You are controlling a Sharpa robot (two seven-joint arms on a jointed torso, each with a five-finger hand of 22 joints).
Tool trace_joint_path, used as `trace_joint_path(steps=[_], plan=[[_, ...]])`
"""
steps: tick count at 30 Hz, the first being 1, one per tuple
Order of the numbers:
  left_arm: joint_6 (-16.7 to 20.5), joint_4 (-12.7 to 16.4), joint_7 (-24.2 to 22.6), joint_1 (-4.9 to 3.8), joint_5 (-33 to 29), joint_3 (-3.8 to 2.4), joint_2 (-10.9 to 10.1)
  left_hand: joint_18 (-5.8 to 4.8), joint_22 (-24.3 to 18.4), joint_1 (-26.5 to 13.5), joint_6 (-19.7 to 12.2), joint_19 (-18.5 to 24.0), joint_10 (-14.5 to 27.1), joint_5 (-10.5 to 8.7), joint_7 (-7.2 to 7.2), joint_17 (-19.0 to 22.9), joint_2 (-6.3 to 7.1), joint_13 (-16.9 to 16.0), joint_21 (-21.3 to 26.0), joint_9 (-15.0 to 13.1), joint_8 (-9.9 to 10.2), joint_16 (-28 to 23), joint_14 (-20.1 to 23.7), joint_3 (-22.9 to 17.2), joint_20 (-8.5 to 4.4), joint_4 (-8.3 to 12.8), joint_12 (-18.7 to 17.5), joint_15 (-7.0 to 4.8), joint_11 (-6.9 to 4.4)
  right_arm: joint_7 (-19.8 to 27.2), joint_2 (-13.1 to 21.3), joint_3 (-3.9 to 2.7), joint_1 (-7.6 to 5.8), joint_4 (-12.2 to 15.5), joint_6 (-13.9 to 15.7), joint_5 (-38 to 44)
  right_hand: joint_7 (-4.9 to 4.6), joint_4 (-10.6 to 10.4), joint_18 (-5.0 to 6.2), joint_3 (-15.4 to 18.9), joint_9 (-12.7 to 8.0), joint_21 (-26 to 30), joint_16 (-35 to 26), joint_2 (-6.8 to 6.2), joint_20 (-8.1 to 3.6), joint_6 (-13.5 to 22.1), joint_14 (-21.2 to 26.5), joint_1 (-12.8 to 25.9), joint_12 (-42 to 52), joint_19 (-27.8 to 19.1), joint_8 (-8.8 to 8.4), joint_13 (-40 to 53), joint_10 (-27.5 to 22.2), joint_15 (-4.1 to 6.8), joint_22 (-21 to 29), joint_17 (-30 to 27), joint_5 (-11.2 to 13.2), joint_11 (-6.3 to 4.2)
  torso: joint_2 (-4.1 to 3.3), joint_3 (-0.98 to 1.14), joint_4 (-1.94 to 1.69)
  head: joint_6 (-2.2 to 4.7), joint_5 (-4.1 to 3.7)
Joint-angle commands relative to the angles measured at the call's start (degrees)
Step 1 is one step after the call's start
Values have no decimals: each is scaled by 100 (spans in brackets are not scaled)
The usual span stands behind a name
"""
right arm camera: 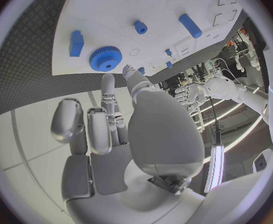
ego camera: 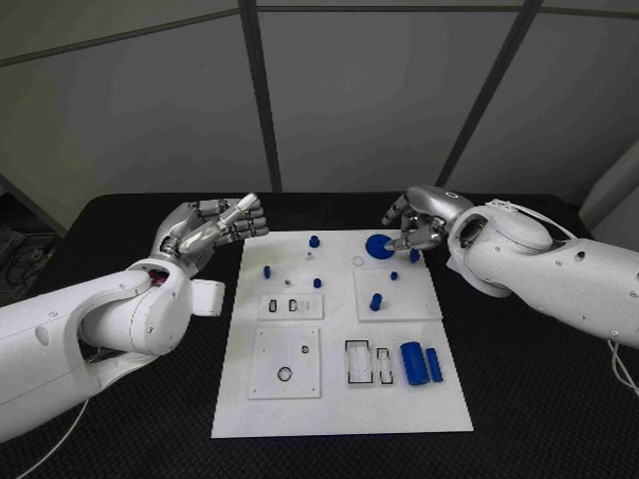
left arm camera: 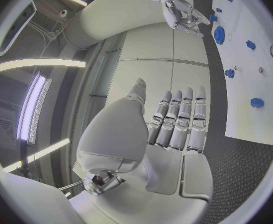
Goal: Assemble the parts on the task board
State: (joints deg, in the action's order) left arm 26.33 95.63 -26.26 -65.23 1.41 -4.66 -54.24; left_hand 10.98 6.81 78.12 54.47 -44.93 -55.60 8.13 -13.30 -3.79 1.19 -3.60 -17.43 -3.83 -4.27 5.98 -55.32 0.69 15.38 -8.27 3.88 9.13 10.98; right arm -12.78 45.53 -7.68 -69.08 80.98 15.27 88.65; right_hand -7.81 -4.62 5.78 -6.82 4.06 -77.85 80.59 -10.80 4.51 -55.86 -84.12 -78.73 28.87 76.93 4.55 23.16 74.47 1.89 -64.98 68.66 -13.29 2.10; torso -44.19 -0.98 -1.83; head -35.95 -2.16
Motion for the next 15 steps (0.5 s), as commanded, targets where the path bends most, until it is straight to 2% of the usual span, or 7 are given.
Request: trace_joint_path(steps=[1,5,10,12,15], plan=[[-97,-3,-39,-9,45,-4,15,-47,-8,1,39,13,-7,-32,-2,5,-59,-7,14,3,28,-40,-52,-5,15,41,-8,3,3,-245,-1,-2,-15,-63,-319,-591,-12,-168,-117,240,4,-75,108,49,10,66,-265,-150,572,78,38,572,-321,-21,-132,203,-103,32,-6,7,7,13,-36],[-108,-19,-40,-8,45,-4,36,-47,-8,1,39,13,-7,-32,-2,5,-59,-7,14,3,28,-40,-52,-5,15,41,-8,3,3,-269,-62,-1,-16,-206,-404,-747,-32,-432,-125,358,4,-133,177,106,32,124,-276,-306,1154,108,89,1179,-616,-48,-230,328,-131,70,-15,11,-12,-6,-41],[-113,-46,-40,-6,45,-4,51,-47,-8,1,39,13,-7,-32,-2,5,-59,-7,14,3,28,-40,-52,-5,15,41,-8,3,3,-314,-150,-1,-15,-340,-524,-805,-40,-571,-149,398,3,-210,253,122,40,161,-301,-396,1715,176,115,1762,-535,-60,-376,483,-176,91,-21,9,-17,-31,-48],[-113,-55,-42,-5,45,-4,54,-47,-8,1,39,13,-7,-32,-2,5,-59,-7,14,3,28,-40,-52,-5,15,41,-8,3,3,-339,-204,0,-15,-424,-570,-814,-42,-627,-161,409,4,-247,289,132,44,164,-313,-436,1968,211,134,2027,-486,-64,-446,555,-194,95,-19,8,2,-38,-38],[-117,-61,-43,-5,45,-4,63,-47,-8,1,39,13,-7,-32,-2,5,-59,-7,14,3,28,-40,-52,-5,15,41,-8,3,3,-360,-269,0,-15,-527,-598,-819,-43,-682,-172,419,7,-280,328,146,49,154,-326,-458,2216,239,158,2287,-432,-68,-506,636,-221,97,-16,5,1,-42,-54]])
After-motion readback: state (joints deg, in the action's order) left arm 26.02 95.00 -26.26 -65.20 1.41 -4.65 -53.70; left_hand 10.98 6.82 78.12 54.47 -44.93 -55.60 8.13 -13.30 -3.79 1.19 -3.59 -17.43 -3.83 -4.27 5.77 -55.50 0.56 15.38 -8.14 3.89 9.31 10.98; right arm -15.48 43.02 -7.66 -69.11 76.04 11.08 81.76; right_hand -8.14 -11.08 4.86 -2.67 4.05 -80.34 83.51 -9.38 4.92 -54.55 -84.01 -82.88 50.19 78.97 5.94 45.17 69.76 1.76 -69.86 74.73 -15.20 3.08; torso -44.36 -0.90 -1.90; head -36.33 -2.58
